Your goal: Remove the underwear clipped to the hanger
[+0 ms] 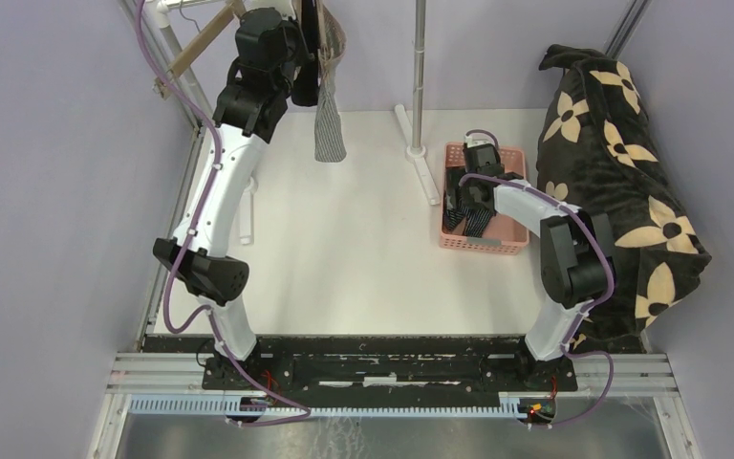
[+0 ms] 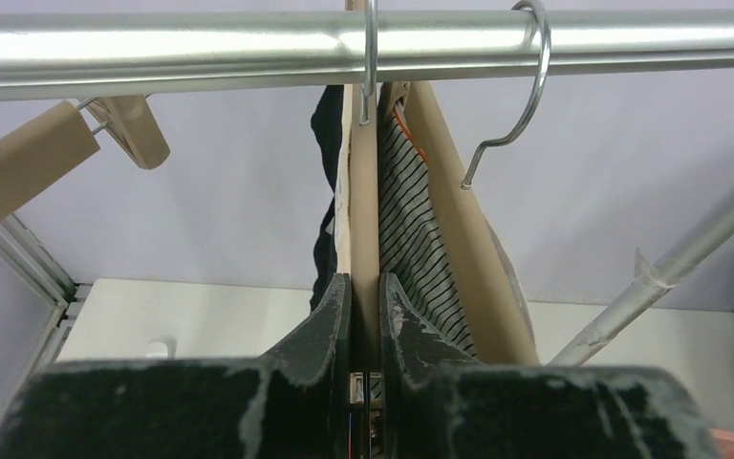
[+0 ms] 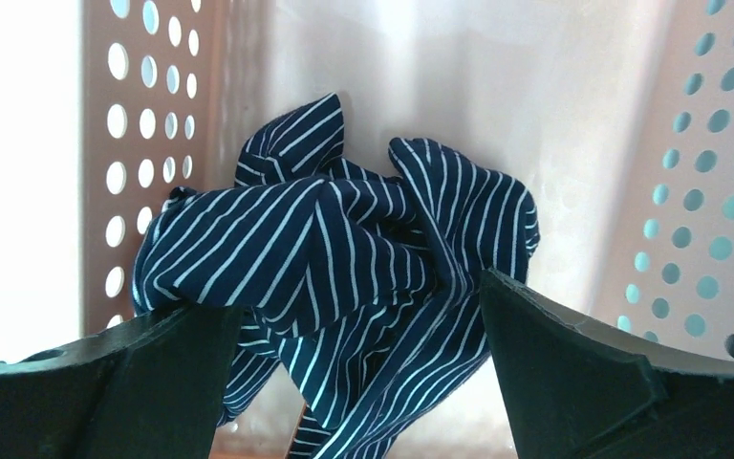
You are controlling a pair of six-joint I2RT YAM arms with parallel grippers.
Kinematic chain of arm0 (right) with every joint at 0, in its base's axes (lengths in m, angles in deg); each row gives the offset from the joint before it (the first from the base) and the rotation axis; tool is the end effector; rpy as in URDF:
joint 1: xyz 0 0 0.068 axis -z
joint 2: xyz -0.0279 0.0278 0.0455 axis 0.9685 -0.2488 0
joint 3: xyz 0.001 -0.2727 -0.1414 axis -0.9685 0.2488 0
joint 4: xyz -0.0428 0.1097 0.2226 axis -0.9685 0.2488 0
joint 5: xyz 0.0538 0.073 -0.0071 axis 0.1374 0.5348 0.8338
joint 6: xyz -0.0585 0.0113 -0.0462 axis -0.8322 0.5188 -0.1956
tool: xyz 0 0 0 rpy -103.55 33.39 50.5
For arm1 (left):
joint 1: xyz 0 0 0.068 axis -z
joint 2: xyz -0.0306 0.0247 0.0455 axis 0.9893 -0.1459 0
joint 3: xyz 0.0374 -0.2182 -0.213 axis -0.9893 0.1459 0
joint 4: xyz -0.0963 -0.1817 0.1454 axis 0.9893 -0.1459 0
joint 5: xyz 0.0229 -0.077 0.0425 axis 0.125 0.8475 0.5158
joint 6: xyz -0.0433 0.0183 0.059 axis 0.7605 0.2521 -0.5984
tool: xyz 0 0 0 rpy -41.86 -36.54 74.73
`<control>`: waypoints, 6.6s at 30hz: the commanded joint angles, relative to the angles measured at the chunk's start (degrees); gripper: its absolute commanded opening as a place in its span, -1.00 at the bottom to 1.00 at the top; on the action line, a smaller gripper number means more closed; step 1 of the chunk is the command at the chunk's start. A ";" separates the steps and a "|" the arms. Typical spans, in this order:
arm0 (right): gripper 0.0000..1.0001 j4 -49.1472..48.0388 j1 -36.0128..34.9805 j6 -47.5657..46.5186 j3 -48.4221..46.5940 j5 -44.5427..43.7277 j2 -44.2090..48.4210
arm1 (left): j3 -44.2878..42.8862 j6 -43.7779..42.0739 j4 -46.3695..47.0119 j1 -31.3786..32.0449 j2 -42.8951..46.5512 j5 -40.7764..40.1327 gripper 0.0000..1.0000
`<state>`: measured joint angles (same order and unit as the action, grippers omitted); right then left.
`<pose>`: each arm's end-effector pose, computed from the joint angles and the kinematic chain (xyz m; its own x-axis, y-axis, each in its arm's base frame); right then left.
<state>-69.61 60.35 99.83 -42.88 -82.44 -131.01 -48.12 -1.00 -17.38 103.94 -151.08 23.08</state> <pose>0.3856 0.0900 0.2099 -0.7690 0.0037 -0.6393 0.0430 0.9980 -0.0459 0.3968 -0.1367 0.5595 0.0120 -0.1252 -0.9921 -0.0035 0.9921 -0.1252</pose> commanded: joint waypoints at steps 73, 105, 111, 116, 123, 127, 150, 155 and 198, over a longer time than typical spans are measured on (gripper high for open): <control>0.99 -2.94 -0.04 -2.98 -13.19 56.60 22.45 | 66.74 -8.54 -6.04 0.17 61.66 51.60 -0.95; 0.80 11.21 0.74 -17.35 -19.45 84.62 20.83 | 65.44 -6.14 5.81 -1.74 56.15 65.80 -0.94; 0.80 10.73 1.17 -17.66 -20.67 84.77 19.75 | 62.62 -6.74 2.98 -1.85 55.82 68.06 -0.94; 0.80 10.32 1.36 -17.61 -22.49 84.48 18.69 | 61.59 -6.92 1.11 -1.85 55.84 68.58 -0.95; 0.74 9.30 1.44 -17.04 -22.91 85.01 18.17 | 61.48 -6.92 0.57 -1.85 55.94 67.73 -0.94; 0.70 8.20 1.46 -16.07 -22.68 85.74 18.24 | 61.92 -6.74 0.97 -1.84 55.17 67.98 -0.95; -0.83 4.62 1.45 -12.93 -19.88 88.90 17.48 | 63.22 -2.77 7.82 -1.86 54.33 67.08 -0.95; -0.24 1.45 1.40 -9.73 -19.17 85.85 17.81 | 63.43 -2.74 7.81 -1.85 54.29 67.23 -0.95; 0.92 -99.03 -6.87 41.27 5.66 58.81 17.24 | 80.31 29.66 61.24 -1.90 55.37 59.82 -0.95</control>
<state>-162.22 54.75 139.88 -33.06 -25.13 -113.67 32.29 24.97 35.45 101.99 -95.39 84.74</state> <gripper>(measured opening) 0.958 0.160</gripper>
